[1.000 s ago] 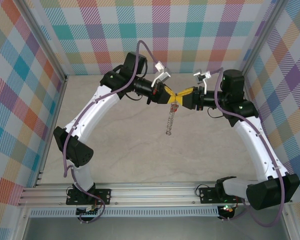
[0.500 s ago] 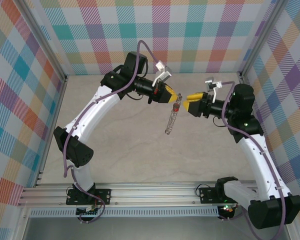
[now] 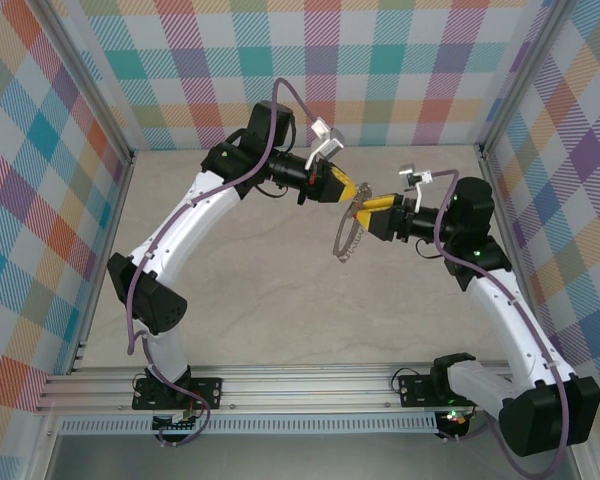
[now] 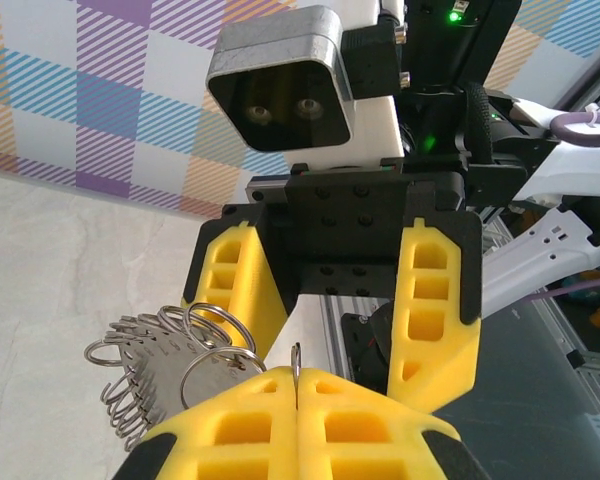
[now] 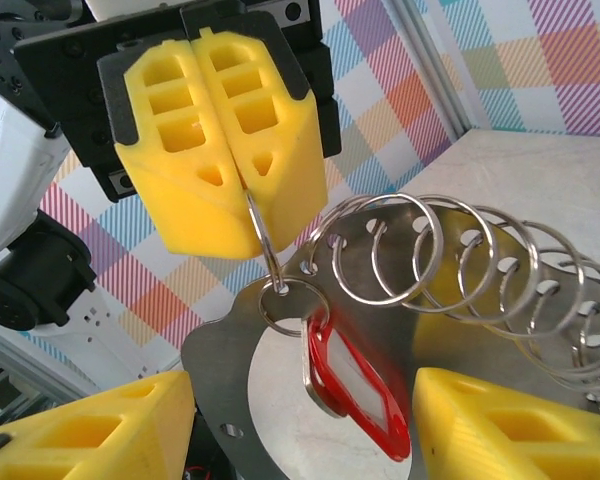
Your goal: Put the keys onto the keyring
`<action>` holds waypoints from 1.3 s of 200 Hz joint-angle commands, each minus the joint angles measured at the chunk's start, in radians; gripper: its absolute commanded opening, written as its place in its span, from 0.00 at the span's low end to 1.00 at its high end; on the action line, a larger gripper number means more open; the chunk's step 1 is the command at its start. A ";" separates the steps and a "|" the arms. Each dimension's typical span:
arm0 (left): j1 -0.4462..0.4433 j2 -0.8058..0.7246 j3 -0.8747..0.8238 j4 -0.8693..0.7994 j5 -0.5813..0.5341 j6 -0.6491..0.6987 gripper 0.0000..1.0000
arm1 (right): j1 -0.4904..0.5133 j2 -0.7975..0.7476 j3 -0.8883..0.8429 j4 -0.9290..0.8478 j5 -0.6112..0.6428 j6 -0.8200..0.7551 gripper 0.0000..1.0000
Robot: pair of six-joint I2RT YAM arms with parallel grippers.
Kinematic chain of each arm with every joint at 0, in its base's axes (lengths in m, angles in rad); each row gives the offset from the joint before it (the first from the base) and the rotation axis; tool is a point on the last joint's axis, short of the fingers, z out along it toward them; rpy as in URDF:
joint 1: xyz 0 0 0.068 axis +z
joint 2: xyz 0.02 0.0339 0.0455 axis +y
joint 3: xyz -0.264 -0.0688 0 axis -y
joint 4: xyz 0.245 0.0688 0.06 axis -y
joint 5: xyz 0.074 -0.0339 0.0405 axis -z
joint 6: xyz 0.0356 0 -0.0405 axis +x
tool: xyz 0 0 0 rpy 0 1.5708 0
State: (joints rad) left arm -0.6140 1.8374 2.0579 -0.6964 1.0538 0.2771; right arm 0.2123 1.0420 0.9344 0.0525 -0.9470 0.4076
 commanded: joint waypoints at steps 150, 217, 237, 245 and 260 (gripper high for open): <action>-0.004 -0.053 -0.032 0.082 -0.024 -0.028 0.00 | 0.048 0.037 0.018 -0.005 0.068 -0.015 0.00; -0.001 -0.067 -0.065 0.087 -0.065 -0.014 0.00 | 0.048 0.002 0.120 -0.345 0.139 -0.197 0.00; -0.001 -0.070 -0.071 0.086 -0.072 -0.008 0.00 | 0.048 0.016 0.155 -0.390 0.139 -0.220 0.00; 0.000 -0.071 -0.074 0.086 -0.077 -0.007 0.00 | 0.048 0.024 0.169 -0.407 0.140 -0.229 0.00; -0.001 -0.073 -0.079 0.087 -0.091 -0.005 0.00 | 0.048 0.036 0.194 -0.440 0.139 -0.250 0.00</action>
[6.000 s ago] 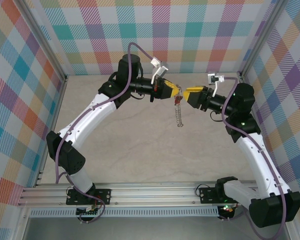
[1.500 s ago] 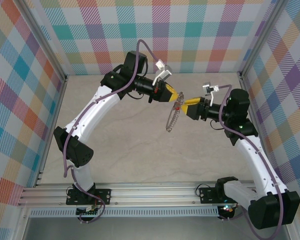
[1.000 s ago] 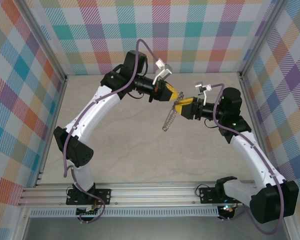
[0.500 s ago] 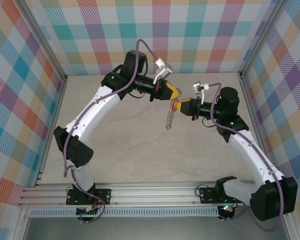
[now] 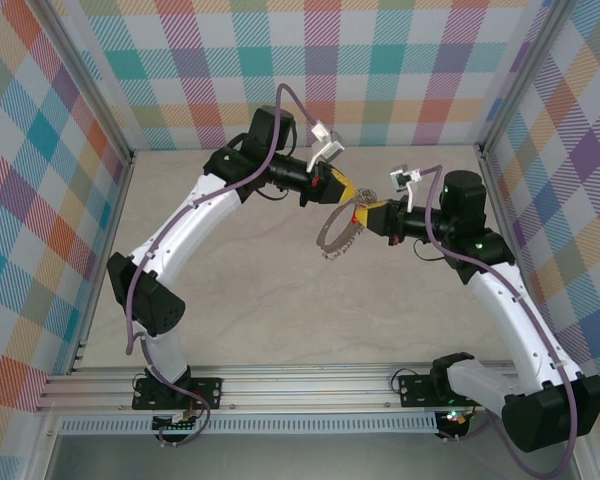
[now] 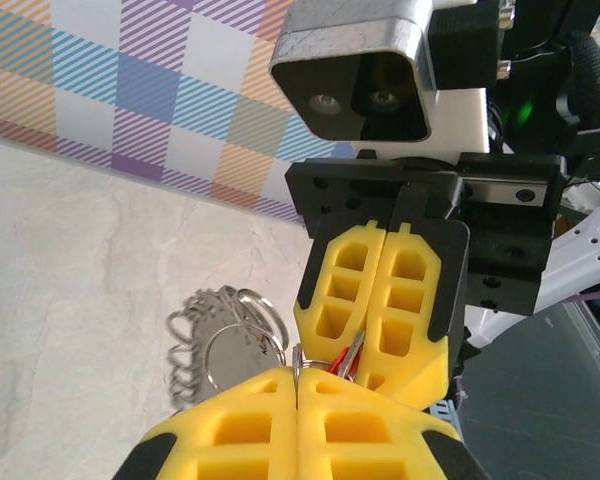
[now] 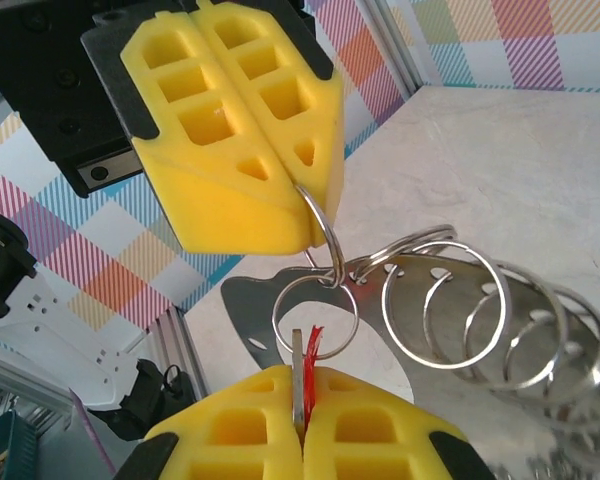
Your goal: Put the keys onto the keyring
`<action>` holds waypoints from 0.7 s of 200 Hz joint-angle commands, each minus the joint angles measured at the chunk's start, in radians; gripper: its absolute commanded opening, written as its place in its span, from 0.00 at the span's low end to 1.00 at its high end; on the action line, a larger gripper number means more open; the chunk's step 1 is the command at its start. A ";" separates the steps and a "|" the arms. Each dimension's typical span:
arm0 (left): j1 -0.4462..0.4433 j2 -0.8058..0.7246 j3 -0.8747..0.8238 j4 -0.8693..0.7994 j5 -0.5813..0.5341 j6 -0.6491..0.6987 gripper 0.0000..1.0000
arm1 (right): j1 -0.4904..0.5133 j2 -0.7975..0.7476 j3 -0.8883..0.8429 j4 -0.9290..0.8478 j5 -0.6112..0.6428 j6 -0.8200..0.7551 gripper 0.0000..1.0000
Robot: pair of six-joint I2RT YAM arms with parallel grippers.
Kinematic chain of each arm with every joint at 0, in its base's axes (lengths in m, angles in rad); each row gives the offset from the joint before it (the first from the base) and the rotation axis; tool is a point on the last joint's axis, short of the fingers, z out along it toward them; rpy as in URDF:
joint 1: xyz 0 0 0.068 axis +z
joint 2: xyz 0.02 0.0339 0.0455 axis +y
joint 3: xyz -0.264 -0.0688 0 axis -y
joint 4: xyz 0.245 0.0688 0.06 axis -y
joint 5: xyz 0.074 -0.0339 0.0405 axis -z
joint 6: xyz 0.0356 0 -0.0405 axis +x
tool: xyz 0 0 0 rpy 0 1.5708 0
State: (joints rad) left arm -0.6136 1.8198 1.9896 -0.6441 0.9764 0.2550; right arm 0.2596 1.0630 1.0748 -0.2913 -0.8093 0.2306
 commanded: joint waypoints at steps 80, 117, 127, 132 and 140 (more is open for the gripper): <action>-0.002 -0.061 -0.026 0.040 -0.015 0.020 0.00 | 0.001 0.061 0.166 -0.171 0.007 -0.130 0.00; -0.002 -0.065 -0.037 0.046 -0.008 0.018 0.00 | 0.001 0.084 0.219 -0.197 0.015 -0.153 0.00; -0.001 -0.068 -0.041 0.049 -0.006 0.018 0.00 | 0.000 0.087 0.229 -0.198 0.019 -0.157 0.00; -0.002 -0.068 -0.043 0.049 -0.004 0.019 0.00 | 0.001 0.089 0.233 -0.198 0.023 -0.157 0.00; -0.001 -0.070 -0.046 0.050 -0.004 0.018 0.00 | 0.001 0.092 0.237 -0.198 0.025 -0.160 0.00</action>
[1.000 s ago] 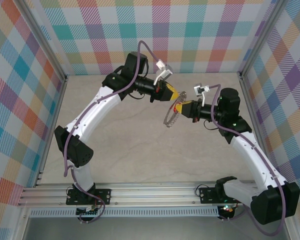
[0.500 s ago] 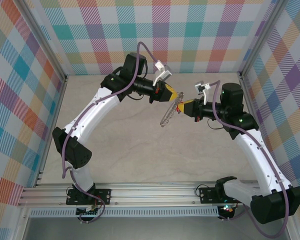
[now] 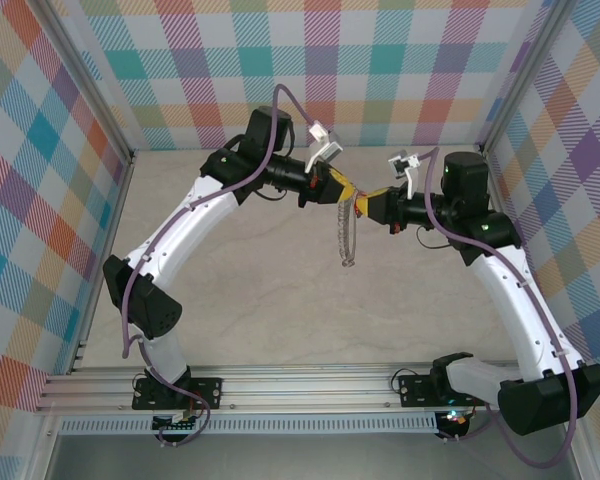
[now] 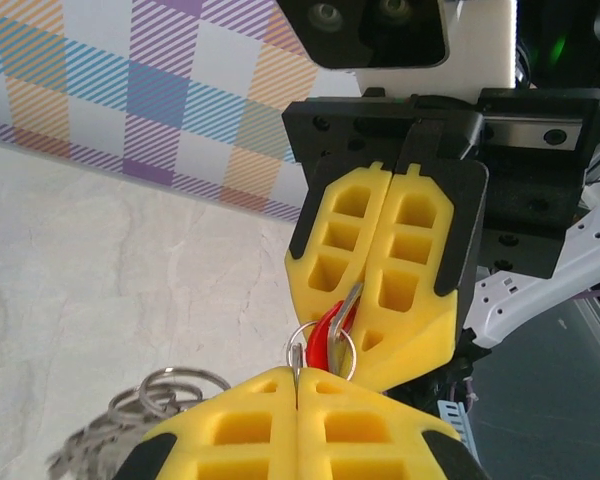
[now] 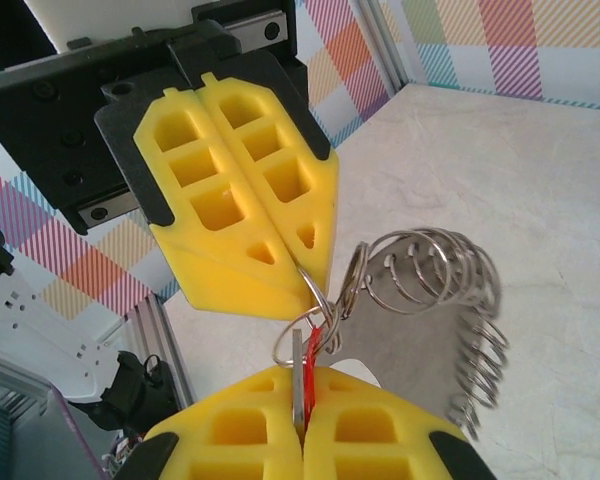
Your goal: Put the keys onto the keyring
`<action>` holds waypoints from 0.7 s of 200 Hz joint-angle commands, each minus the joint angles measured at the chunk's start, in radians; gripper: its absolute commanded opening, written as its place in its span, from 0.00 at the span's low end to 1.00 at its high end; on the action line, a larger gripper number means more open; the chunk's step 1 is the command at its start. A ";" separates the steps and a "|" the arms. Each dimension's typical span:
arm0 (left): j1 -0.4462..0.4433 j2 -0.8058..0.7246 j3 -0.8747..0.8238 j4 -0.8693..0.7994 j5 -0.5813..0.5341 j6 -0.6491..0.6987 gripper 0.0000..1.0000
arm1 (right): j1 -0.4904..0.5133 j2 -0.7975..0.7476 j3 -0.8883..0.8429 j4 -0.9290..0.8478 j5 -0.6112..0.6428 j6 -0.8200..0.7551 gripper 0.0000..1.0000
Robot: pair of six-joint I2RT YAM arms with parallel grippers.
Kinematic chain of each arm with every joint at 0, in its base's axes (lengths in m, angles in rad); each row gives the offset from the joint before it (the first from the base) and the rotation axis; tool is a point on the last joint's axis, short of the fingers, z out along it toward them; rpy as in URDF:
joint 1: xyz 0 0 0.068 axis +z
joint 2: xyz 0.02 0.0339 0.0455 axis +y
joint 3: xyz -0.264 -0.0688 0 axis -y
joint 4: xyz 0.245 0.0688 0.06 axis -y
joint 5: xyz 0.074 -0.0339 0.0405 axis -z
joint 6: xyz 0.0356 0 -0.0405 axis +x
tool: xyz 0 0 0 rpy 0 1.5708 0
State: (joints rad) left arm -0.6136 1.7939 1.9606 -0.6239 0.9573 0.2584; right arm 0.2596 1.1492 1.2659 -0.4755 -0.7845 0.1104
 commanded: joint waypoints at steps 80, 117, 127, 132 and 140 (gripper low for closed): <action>-0.001 -0.045 -0.020 0.035 0.023 0.014 0.00 | -0.001 0.014 0.050 -0.005 0.002 -0.038 0.00; -0.002 -0.044 -0.020 0.039 0.025 0.008 0.00 | 0.000 0.004 -0.003 0.009 -0.004 -0.025 0.00; -0.001 -0.044 -0.020 0.039 0.025 0.009 0.00 | 0.000 -0.003 -0.018 0.017 -0.005 -0.020 0.00; -0.001 -0.044 -0.021 0.039 0.024 0.009 0.00 | -0.001 -0.006 -0.025 0.020 -0.005 -0.018 0.00; 0.000 -0.044 -0.020 0.039 0.023 0.009 0.00 | 0.000 -0.010 -0.035 0.023 -0.007 -0.015 0.00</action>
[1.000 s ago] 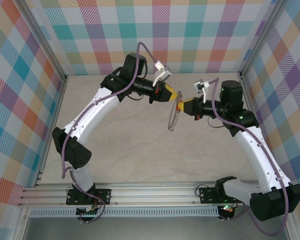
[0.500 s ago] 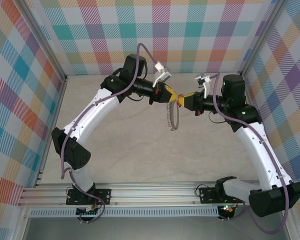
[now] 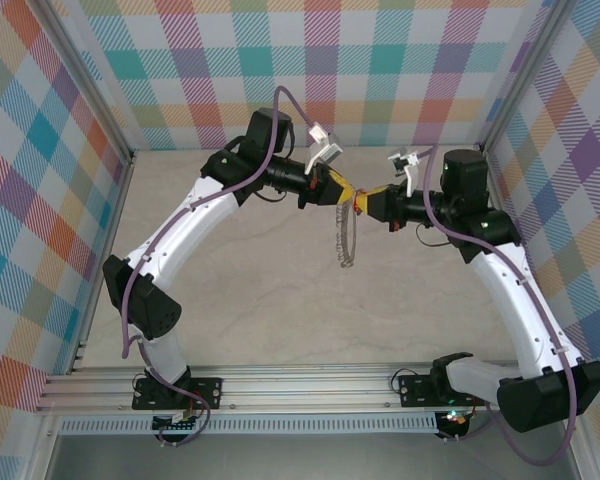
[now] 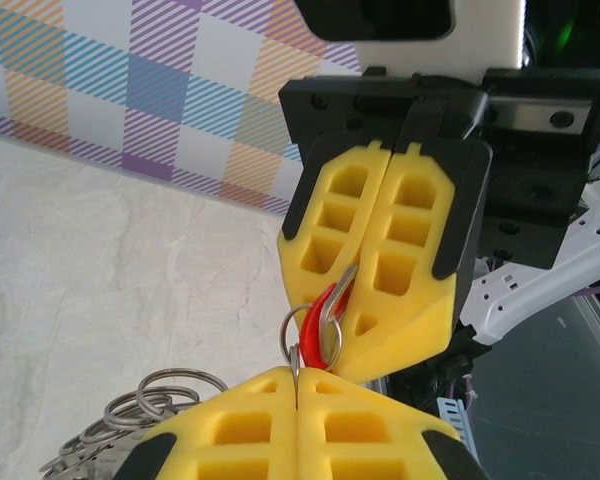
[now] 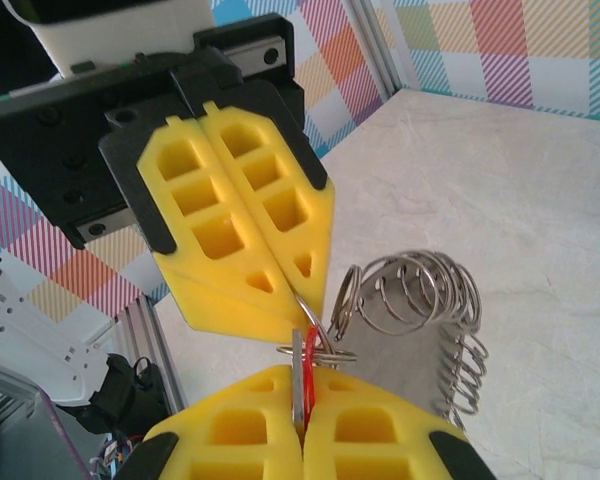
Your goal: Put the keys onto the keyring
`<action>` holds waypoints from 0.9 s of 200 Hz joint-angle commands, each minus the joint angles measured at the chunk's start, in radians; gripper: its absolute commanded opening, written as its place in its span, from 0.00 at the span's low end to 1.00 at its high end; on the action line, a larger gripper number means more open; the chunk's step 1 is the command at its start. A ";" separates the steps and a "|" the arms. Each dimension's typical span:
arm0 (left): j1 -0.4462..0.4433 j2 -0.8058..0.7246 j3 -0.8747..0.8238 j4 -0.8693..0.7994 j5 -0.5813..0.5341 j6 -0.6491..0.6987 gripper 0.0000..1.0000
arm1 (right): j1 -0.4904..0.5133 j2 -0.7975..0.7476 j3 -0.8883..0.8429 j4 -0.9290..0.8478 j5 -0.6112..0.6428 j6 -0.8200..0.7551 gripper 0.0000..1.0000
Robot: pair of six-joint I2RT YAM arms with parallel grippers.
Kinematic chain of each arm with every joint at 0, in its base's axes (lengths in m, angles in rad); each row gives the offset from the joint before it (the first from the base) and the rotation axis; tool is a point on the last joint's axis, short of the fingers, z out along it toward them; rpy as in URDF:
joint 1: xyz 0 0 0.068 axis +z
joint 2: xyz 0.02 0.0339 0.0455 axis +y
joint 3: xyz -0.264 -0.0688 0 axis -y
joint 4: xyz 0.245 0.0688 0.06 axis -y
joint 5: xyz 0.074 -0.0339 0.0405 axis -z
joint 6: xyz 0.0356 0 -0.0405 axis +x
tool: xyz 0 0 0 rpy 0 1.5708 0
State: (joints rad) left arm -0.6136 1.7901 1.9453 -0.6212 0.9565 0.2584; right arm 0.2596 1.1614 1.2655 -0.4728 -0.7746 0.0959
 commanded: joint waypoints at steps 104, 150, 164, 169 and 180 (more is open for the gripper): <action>-0.001 -0.037 -0.005 0.044 0.027 0.002 0.00 | 0.000 -0.011 -0.020 0.022 -0.025 -0.005 0.00; -0.001 -0.035 -0.007 0.043 0.031 0.003 0.00 | -0.002 0.002 0.021 0.006 -0.014 -0.023 0.00; -0.002 -0.036 -0.007 0.041 0.034 0.004 0.00 | -0.002 0.005 0.031 0.004 -0.012 -0.025 0.00; -0.001 -0.038 -0.008 0.040 0.033 0.006 0.00 | -0.003 0.005 0.035 0.003 -0.011 -0.027 0.00; -0.001 -0.038 -0.010 0.040 0.035 0.008 0.00 | -0.005 0.008 0.042 0.001 -0.011 -0.028 0.00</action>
State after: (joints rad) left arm -0.6128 1.7901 1.9396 -0.6136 0.9520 0.2581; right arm 0.2588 1.1580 1.2633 -0.4660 -0.7845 0.0925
